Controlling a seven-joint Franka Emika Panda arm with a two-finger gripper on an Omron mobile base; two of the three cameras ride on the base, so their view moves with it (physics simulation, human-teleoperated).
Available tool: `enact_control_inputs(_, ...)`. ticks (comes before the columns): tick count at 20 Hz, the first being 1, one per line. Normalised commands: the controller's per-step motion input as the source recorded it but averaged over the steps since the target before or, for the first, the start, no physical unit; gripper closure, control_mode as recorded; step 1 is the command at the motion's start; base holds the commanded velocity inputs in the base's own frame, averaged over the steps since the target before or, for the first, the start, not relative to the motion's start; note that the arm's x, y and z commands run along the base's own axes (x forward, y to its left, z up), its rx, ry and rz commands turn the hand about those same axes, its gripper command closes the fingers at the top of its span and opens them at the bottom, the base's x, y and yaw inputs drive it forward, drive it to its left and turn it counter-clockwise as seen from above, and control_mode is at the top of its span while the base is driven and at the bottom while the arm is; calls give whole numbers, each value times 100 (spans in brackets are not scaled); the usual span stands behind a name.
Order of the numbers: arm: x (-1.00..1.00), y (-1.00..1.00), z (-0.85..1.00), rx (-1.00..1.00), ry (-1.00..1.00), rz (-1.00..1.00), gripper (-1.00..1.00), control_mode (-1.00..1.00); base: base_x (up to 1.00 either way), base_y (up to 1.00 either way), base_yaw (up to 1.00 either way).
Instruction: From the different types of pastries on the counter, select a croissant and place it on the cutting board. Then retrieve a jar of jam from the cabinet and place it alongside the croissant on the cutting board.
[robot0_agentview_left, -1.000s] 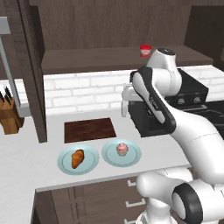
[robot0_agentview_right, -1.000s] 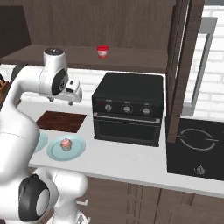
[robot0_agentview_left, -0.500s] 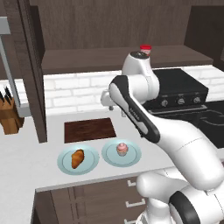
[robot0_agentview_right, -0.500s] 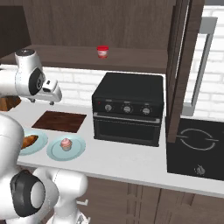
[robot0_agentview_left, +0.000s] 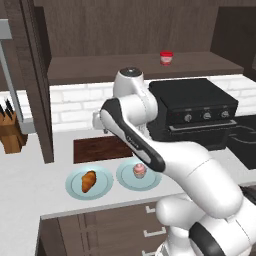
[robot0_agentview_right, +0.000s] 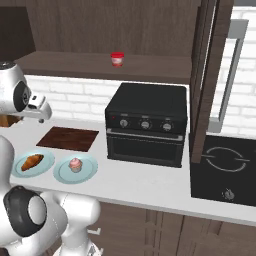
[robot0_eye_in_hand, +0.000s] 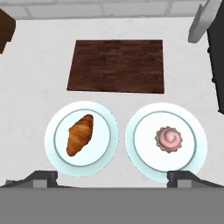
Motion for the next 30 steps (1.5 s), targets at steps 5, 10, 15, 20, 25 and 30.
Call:
enact_control_inputs(5,-2,59,-39,0,0,0,-100,-100,0,0,0)
enact_control_inputs(10,-2,29,-49,0,0,0,-100,-100,0,0,0)
enact_control_inputs(15,0,0,-62,0,2,-6,-100,-100,0,0,0)
enact_control_inputs(20,0,13,-57,0,1,-3,-100,-100,0,0,0)
enact_control_inputs(25,0,21,-44,0,0,0,-100,-100,0,0,0)
enact_control_inputs(30,4,0,-34,7,2,0,-100,-100,0,0,0)
